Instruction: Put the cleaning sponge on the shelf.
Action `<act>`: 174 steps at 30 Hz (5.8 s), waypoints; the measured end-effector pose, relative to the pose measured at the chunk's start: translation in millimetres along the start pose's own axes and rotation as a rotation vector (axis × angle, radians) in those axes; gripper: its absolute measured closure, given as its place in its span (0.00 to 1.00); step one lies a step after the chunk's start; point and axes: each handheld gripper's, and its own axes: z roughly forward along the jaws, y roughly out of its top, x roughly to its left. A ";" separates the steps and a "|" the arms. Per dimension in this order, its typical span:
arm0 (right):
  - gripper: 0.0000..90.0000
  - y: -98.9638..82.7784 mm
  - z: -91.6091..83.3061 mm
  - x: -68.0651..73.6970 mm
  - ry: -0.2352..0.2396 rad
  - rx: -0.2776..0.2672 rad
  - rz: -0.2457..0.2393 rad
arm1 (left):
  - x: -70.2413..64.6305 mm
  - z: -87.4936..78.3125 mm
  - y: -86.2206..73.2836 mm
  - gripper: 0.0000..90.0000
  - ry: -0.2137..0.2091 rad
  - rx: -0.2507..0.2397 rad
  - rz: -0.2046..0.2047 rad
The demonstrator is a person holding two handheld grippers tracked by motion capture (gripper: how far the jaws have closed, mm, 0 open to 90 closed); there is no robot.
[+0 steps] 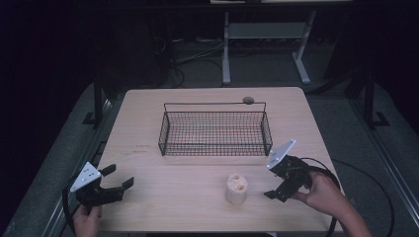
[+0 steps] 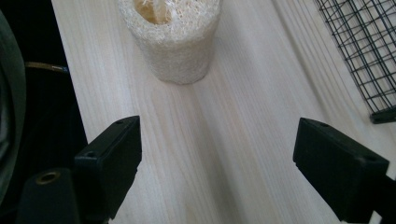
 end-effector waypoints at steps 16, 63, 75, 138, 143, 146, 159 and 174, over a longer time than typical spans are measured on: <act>0.17 14.5 6.7 4.8 0.024 0.014 -0.026 | 0.2 -0.3 0.1 0.15 0.001 -0.001 0.000; 0.17 68.0 39.6 15.8 0.092 0.064 -0.101 | 0.9 -1.4 0.7 0.16 0.003 -0.009 -0.001; 0.17 77.3 50.6 18.5 0.097 0.084 -0.117 | 1.2 -1.7 0.8 0.16 0.002 -0.011 -0.002; 0.31 121.9 -8.5 -26.2 0.085 0.077 -0.091 | 2.5 -3.0 1.6 0.15 0.006 -0.017 -0.004; 0.31 124.8 -12.2 -30.6 0.079 0.074 -0.088 | 2.5 -2.8 1.6 0.15 0.004 -0.016 -0.004; 0.31 127.9 -14.9 -35.6 0.077 0.072 -0.081 | 2.7 -2.6 1.4 0.15 0.004 -0.015 -0.003; 0.31 142.9 -17.4 -52.2 0.064 0.076 -0.071 | 3.1 -3.0 0.9 0.15 0.005 -0.018 -0.012; 0.31 160.8 -18.0 -74.6 0.042 0.085 -0.051 | 3.1 -3.0 0.9 0.15 0.005 -0.017 -0.010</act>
